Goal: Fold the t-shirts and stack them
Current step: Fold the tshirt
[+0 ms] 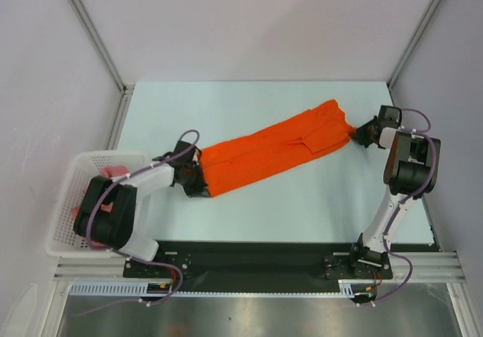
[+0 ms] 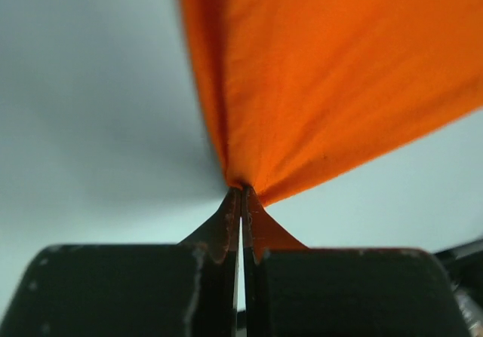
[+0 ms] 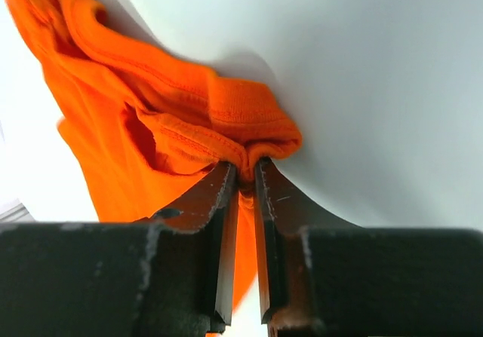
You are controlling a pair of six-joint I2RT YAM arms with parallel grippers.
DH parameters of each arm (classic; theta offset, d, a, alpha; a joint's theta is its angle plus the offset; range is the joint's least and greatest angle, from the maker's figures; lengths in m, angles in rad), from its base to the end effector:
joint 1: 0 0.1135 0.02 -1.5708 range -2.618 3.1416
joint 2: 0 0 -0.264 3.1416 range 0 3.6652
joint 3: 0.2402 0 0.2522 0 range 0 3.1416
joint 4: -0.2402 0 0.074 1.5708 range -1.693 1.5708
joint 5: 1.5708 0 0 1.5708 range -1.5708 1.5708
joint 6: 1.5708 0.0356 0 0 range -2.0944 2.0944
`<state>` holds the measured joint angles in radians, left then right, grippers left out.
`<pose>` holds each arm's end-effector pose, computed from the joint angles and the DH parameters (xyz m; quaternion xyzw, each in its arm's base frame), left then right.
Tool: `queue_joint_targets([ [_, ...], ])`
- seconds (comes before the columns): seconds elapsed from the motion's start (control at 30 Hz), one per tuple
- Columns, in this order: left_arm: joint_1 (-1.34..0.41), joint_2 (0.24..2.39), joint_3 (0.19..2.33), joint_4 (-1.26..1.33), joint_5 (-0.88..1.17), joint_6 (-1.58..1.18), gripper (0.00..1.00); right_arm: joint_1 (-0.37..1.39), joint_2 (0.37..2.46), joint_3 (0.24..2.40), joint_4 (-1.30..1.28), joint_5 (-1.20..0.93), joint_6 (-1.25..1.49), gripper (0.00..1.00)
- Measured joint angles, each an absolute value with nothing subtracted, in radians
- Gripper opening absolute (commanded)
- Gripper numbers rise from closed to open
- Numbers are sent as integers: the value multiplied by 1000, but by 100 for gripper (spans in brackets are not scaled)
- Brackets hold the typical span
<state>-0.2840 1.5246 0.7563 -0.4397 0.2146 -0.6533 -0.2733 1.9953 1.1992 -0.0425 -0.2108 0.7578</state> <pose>0.2515 -0.0813 0.1484 -0.1606 0.9649 -0.1750 0.1124 0.4023 -0.1050 0.1401 0.4250 0.8264 0.1808 0.3220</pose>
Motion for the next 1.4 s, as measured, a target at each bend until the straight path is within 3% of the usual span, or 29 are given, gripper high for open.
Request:
queue_joint_targets([
  [0.33, -698, 1284, 583, -437, 210, -756, 4, -155, 2255, 1545, 6, -220, 760, 19],
  [0.53, -839, 1224, 592, -502, 212, -686, 47, -114, 2335, 1649, 36, -246, 768, 25],
  [0.57, -840, 1222, 603, -526, 210, -670, 59, -114, 2336, 1650, 38, -252, 770, 26],
  [0.67, -837, 1217, 701, -617, 191, -609, 70, -116, 2336, 1656, 25, -271, 767, 30],
  [0.9, -677, 1250, 1000, -663, 185, -440, 71, -142, 2305, 1668, -94, -337, 686, 48],
  [1.1, -422, 1452, 1095, -668, 192, -334, 74, -171, 2234, 1621, -216, -394, 609, 63],
  [1.4, -314, 1744, 1103, -691, 241, -260, 72, -178, 2223, 1612, -249, -501, 582, 70],
])
